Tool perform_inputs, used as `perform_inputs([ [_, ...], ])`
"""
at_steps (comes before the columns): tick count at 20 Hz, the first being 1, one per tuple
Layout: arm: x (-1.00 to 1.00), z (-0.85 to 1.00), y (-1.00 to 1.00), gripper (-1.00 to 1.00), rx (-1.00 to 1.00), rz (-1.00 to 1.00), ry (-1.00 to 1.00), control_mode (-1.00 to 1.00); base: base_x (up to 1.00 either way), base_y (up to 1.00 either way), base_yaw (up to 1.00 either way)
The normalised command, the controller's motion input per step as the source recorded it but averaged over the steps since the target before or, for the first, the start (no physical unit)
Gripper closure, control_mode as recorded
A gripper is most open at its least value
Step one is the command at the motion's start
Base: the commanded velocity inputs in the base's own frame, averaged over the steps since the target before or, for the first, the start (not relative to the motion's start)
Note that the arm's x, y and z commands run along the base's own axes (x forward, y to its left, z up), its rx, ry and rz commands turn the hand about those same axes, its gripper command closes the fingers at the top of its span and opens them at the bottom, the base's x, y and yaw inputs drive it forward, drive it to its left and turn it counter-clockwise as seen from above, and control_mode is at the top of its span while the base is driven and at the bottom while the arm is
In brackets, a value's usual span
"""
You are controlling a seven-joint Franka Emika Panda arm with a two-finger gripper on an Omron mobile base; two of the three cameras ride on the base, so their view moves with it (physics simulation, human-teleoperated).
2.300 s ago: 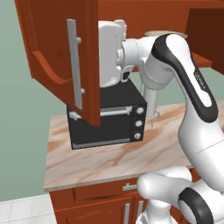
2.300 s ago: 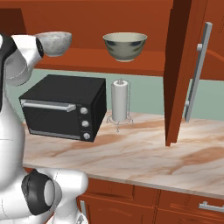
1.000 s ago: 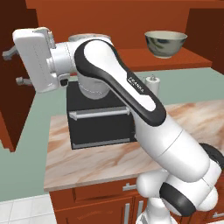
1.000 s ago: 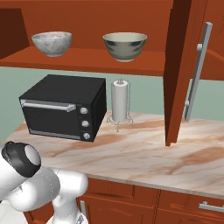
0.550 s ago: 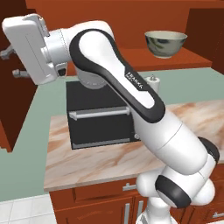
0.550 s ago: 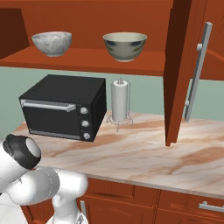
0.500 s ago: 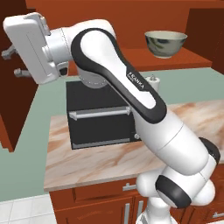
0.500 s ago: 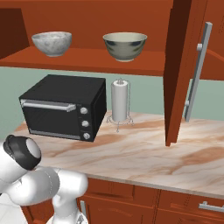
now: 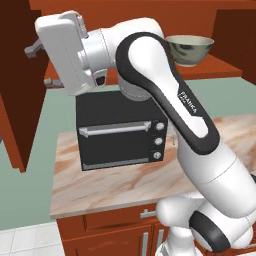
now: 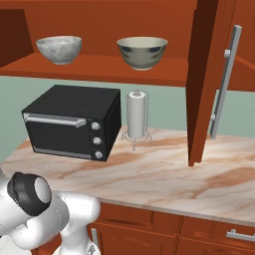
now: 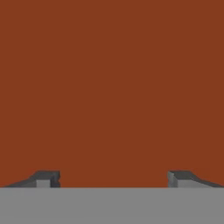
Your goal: Move the bowls from the cabinet to the plates on the dining table.
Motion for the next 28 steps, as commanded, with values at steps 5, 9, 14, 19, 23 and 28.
perform_inputs([
  [5,-0.12,-0.02,-0.41,-1.00,-0.02,-0.09,-0.01,-1.00,0.00,0.00,0.00],
  [9,-0.05,-0.14,-0.31,-1.00,-0.06,-0.13,-0.05,-1.00,0.00,0.00,0.00],
  [14,0.00,-0.18,-0.23,-1.00,-0.07,-0.15,-0.06,-1.00,0.00,0.00,0.00],
  [19,0.00,-0.10,-0.19,-1.00,-0.06,-0.17,-0.04,-1.00,0.00,0.00,0.00],
  [23,0.00,-0.04,-0.16,-1.00,-0.04,-0.18,-0.03,-1.00,0.00,0.00,0.00],
  [28,0.01,0.00,-0.13,-1.00,-0.04,-0.15,-0.07,-1.00,0.00,0.00,0.00],
])
